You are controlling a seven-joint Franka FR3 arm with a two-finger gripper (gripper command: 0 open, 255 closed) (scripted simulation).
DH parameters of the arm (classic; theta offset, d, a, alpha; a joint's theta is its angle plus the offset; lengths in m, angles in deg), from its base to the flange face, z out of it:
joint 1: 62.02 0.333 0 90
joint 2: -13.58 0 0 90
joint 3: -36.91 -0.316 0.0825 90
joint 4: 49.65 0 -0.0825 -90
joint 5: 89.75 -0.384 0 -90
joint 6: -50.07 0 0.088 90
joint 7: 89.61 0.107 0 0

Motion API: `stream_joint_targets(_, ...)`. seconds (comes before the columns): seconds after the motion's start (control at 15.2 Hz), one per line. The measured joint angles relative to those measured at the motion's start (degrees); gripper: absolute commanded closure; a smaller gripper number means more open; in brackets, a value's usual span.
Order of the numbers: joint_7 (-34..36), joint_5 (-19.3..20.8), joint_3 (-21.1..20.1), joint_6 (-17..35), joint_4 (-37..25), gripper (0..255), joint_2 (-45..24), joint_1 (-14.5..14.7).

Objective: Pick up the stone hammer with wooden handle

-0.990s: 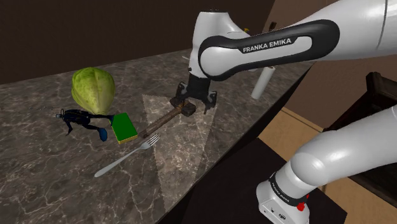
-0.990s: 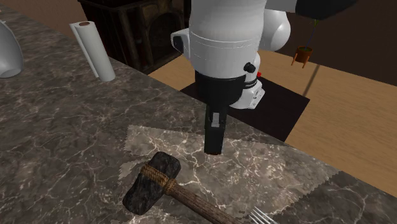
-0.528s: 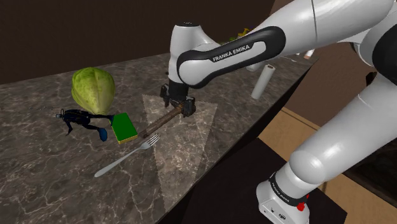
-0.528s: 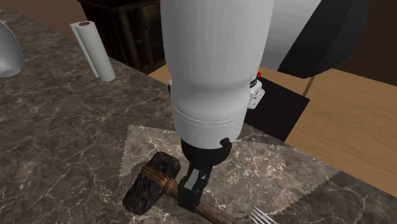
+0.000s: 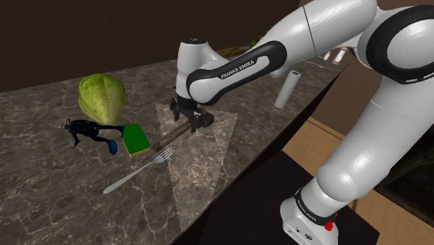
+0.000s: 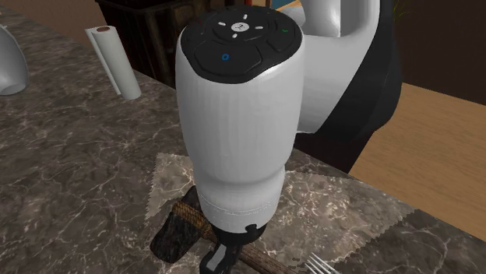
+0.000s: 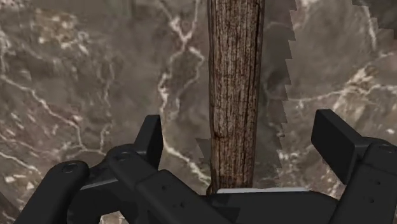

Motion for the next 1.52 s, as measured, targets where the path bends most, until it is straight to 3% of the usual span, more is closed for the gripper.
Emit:
stream_joint_targets(0.13, 0.57, 0.73, 0.20, 1.13, 0.51, 0, -0.78, 0.18)
stream_joint_targets(0.2, 0.74, 0.95, 0.26, 1.51, 0.70, 255, -1.01, 0.24)
stream_joint_targets(0.86, 0.89, 1.14, 0.30, 1.78, 0.81, 255, -1.19, 0.30)
stream_joint_targets(1.52, -2.01, -3.06, -0.71, -4.46, -1.60, 255, 3.63, -0.62)
